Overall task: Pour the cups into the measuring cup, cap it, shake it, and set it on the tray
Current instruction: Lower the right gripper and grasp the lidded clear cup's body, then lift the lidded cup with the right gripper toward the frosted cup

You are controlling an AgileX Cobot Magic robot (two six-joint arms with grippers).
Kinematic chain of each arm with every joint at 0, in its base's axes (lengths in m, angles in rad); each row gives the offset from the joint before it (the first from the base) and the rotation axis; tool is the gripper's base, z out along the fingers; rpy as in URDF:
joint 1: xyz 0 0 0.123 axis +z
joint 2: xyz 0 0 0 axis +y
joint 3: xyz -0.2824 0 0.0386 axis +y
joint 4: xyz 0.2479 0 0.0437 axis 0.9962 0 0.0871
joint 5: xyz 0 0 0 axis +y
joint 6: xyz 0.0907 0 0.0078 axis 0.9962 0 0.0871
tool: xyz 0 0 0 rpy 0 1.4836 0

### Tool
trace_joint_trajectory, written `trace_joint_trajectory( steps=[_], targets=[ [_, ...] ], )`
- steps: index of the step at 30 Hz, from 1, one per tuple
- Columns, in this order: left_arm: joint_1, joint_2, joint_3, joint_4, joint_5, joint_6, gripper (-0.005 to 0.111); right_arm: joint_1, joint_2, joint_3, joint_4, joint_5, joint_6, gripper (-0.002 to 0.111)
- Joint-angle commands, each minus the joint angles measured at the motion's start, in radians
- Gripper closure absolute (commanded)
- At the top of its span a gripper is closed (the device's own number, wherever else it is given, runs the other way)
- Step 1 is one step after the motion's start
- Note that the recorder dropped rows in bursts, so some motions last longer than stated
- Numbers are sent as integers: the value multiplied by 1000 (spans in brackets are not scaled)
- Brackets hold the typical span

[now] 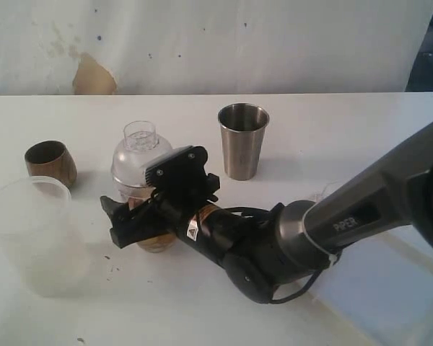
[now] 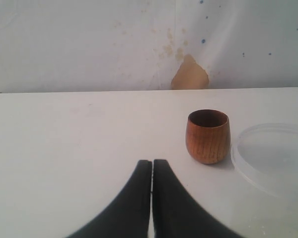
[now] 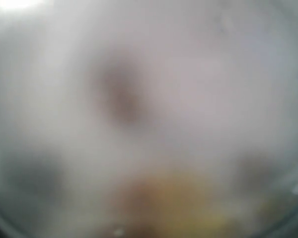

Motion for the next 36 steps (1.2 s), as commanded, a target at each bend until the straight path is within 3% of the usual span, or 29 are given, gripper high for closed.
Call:
trace_joint_trajectory(
  steps=[1, 3, 6, 11, 16, 19, 20, 23, 24, 26, 27, 28, 29, 31, 32, 33, 35, 36],
  targets=[
    [0, -5, 5, -8, -13, -3, 106, 4, 2, -5, 25, -19, 5, 38],
    [0, -5, 5, -8, -13, -3, 106, 4, 2, -5, 30, -19, 5, 71],
    [0, -5, 5, -8, -13, -3, 106, 4, 0, -5, 61, -22, 10, 108],
    [0, -5, 5, -8, -13, -3, 106, 4, -19, -5, 59, -46, 5, 107],
    [0, -5, 5, -8, -13, -3, 106, 4, -201, 20, 64, 8, -20, 108],
    [0, -5, 5, -8, -13, -3, 106, -46, -269, -8, 241, 87, -50, 108],
    [0, -5, 5, -8, -13, -3, 106, -64, -274, -31, 215, 121, 29, 108],
    [0, -5, 5, -8, -13, -3, 106, -47, -296, -103, -329, 276, 287, 108],
    [0, -5, 5, -8, -13, -3, 106, -20, -302, -128, -389, 362, 266, 108],
    [0, -5, 5, -8, -13, -3, 106, -29, -304, -156, -114, 450, 10, 108],
    [0, -5, 5, -8, -13, -3, 106, -59, -304, -159, 147, 418, -95, 108],
    [0, -5, 5, -8, -13, -3, 106, -84, -308, -156, 313, 382, -82, 108],
    [0, -5, 5, -8, -13, -3, 106, -96, -315, -156, 281, 379, -28, 108],
    [0, -5, 5, -8, -13, -3, 106, -69, -352, -156, -139, 435, 114, 108],
    [0, -5, 5, -8, -13, -3, 106, -48, -367, -156, -232, 463, 127, 108],
    [0, -5, 5, -8, -13, -3, 106, -37, -369, -156, -182, 476, 45, 108],
    [0, -5, 5, -8, -13, -3, 106, -75, -352, -156, 214, 444, -79, 108],
    [0, -5, 5, -8, -13, -3, 106, -85, -352, -156, 283, 452, -72, 108]
  ],
)
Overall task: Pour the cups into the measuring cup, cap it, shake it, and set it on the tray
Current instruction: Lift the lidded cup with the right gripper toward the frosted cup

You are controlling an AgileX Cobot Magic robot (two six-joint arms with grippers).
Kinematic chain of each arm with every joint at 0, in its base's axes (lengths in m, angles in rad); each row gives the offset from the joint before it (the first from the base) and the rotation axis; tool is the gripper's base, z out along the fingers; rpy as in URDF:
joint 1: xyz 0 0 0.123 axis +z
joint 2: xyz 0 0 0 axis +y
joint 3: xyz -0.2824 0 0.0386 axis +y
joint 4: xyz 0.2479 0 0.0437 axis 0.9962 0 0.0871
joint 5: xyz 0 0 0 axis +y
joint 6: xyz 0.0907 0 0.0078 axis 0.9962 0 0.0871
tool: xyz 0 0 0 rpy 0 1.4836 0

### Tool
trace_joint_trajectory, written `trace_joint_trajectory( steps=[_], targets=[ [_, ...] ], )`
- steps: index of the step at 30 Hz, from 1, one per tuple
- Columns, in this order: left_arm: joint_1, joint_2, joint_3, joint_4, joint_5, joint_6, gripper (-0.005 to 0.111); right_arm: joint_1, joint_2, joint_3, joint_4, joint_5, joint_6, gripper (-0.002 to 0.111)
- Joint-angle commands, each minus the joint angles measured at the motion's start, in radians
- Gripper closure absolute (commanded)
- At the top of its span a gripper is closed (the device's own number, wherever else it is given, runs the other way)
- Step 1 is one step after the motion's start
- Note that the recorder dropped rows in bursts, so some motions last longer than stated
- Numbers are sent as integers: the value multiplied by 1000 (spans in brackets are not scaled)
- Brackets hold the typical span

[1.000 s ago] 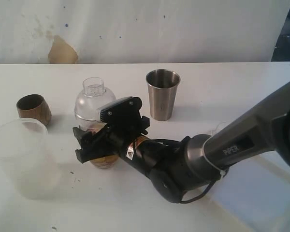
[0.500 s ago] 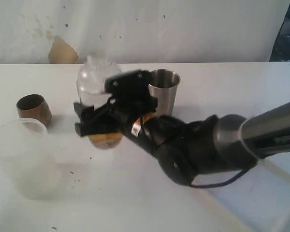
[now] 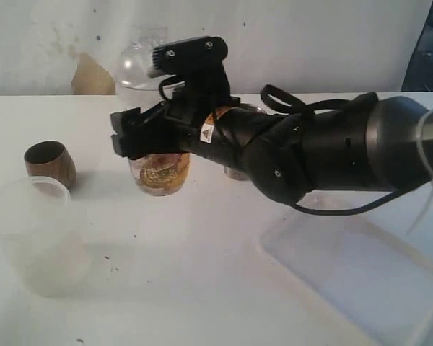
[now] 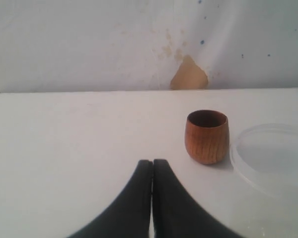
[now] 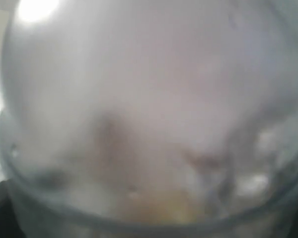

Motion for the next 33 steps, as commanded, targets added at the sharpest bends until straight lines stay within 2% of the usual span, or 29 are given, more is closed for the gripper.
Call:
trace_joint_trajectory(
  steps=[1, 3, 4, 6, 7, 8, 9, 10, 11, 12, 13, 14, 15, 16, 17, 19, 20, 21, 22, 23, 25, 26, 27, 28, 29, 30, 31, 32, 33],
  targets=[
    [0, -5, 5, -8, -13, -3, 106, -5, -30, -17, 183, -35, -61, 108],
    [0, -5, 5, -8, -13, -3, 106, 67, -56, -15, -151, 19, -13, 108],
    [0, -5, 5, -8, -13, -3, 106, 82, -58, -15, -126, -13, -54, 108],
    [0, -5, 5, -8, -13, -3, 106, 40, -35, -17, 225, -118, -174, 108],
    [0, -5, 5, -8, -13, -3, 106, 8, -28, -19, 394, -147, -115, 108],
    [0, -5, 5, -8, -13, -3, 106, -10, -25, -18, 336, -136, -15, 108],
    [0, -5, 5, -8, -13, -3, 106, -1, -32, -18, 132, -111, 74, 108],
    [0, -5, 5, -8, -13, -3, 106, 36, -52, -18, -211, -83, 203, 108],
    [0, -5, 5, -8, -13, -3, 106, 82, -69, -18, -461, -59, 287, 108],
    [0, -5, 5, -8, -13, -3, 106, 107, -76, -21, -504, -16, 245, 108],
    [0, -5, 5, -8, -15, -3, 106, 101, -72, -33, -327, 32, 80, 108],
    [0, -5, 5, -8, -12, -3, 106, 59, -52, -49, 10, 28, -103, 108],
    [0, -5, 5, -8, -12, -3, 106, 23, -37, -53, 274, 4, -164, 108],
    [0, -5, 5, -8, -12, -3, 106, -4, -29, -53, 394, 2, -152, 108],
    [0, -5, 5, -8, -12, -3, 106, 4, -37, -53, 261, 44, -133, 108],
    [0, -5, 5, -8, -12, -3, 106, 101, -80, -42, -216, 133, -77, 108],
    [0, -5, 5, -8, -12, -3, 106, 130, -86, -34, -272, 116, -99, 108],
    [0, -5, 5, -8, -16, -3, 106, 61, -63, -31, 47, -23, -166, 108],
    [0, -5, 5, -8, -13, -3, 106, 31, -53, -31, 262, -63, -132, 108],
    [0, -5, 5, -8, -13, -3, 106, 34, -64, -31, 71, -47, 2, 108],
    [0, -5, 5, -8, -13, -3, 106, 146, -98, -31, -333, 21, 21, 108],
    [0, -5, 5, -8, -13, -3, 106, 132, -91, -33, -207, 15, -111, 108],
    [0, -5, 5, -8, -11, -3, 106, 55, -58, -35, 343, -59, -239, 108],
    [0, -5, 5, -8, -10, -3, 106, 41, -53, -35, 420, -54, -221, 108],
    [0, -5, 5, -8, -13, -3, 106, 92, -76, -35, 68, 50, -194, 108],
    [0, -5, 5, -8, -13, -3, 106, 144, -90, -25, -158, 66, -214, 108],
    [0, -5, 5, -8, -15, -3, 106, 115, -78, -20, 42, -25, -302, 108],
    [0, -5, 5, -8, -13, -3, 106, 52, -57, -20, 420, -109, -251, 108],
    [0, -5, 5, -8, -12, -3, 106, 41, -61, -20, 370, -89, -121, 108]
  ],
)
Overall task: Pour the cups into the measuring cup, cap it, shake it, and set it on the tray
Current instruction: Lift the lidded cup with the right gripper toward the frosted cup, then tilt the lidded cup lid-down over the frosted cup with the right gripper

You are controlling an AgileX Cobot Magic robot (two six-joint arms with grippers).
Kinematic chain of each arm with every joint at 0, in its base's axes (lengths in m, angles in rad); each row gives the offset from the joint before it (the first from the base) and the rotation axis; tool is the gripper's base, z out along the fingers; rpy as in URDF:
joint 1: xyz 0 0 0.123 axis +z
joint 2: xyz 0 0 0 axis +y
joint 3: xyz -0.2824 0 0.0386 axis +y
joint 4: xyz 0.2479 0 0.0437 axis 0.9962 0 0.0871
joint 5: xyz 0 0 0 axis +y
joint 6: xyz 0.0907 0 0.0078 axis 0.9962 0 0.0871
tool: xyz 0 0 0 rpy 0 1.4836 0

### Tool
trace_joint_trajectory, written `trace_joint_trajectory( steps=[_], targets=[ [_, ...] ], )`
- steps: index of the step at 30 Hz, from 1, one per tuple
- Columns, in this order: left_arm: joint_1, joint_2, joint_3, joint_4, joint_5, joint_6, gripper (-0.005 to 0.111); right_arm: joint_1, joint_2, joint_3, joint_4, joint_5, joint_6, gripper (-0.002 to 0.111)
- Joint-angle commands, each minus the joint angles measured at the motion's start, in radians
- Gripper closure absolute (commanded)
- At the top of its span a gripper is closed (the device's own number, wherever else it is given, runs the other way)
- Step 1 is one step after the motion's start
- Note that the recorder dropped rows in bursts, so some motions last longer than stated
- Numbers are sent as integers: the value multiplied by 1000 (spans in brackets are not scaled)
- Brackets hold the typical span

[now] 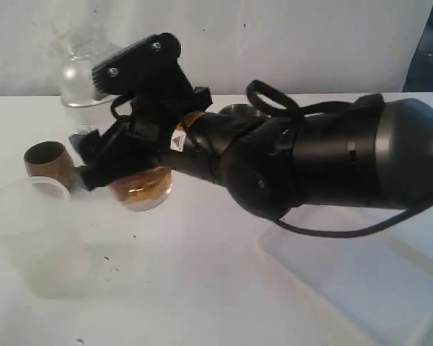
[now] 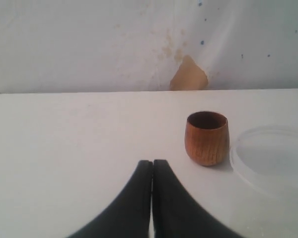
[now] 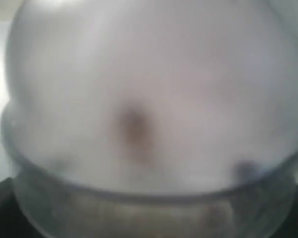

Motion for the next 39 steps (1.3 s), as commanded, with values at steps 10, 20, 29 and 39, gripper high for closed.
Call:
trace_joint_trajectory(
  steps=[10, 20, 29, 39],
  targets=[
    [0, -5, 5, -6, -8, -3, 106, -60, 13, -22, 57, -99, 122, 108],
    [0, -5, 5, -6, -8, -3, 106, -82, 143, -26, -337, -46, -210, 108],
    [0, -5, 5, -6, -8, -3, 106, -82, 219, -187, -335, 8, -397, 108],
    [0, -5, 5, -6, -8, -3, 106, -82, 267, -360, -335, 158, -586, 108]
  ],
)
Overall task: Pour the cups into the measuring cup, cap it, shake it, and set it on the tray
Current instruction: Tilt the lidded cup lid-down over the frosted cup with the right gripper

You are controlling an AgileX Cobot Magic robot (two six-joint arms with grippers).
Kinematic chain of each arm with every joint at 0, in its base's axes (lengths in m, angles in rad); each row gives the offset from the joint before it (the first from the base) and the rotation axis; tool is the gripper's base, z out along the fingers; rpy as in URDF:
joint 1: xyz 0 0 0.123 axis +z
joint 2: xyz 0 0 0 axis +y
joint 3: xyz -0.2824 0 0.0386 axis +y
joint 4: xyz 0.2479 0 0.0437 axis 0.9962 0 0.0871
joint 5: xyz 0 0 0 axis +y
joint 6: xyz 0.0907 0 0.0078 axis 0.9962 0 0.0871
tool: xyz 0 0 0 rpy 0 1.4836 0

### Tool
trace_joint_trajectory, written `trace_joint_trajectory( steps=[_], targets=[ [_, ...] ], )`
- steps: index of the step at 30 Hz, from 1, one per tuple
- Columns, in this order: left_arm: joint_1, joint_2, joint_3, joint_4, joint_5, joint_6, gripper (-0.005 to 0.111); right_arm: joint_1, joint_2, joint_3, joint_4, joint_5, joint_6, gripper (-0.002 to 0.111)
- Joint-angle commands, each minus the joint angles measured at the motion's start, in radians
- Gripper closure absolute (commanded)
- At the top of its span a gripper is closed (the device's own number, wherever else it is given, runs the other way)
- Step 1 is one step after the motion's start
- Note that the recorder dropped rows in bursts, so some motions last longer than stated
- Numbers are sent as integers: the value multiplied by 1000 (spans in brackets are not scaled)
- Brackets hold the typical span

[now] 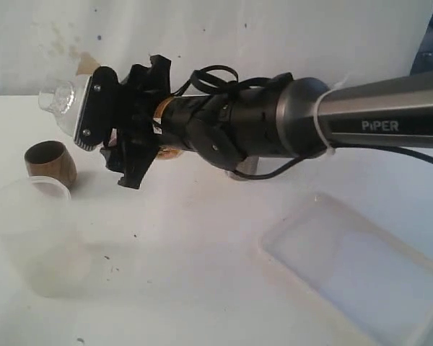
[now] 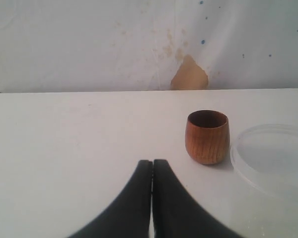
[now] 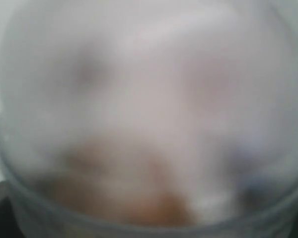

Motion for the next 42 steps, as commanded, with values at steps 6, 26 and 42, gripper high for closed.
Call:
trace_joint_trajectory(
  steps=[6, 26, 42],
  targets=[
    [0, -5, 4, -6, -11, -3, 106, 39, 35, -98, -6, 10, -229, 108],
    [0, -5, 4, -6, -11, -3, 106, 49, 83, -125, -6, -96, -675, 108],
    [0, -5, 4, -6, -11, -3, 106, 21, 100, -125, -6, -194, -833, 108]
  ],
)
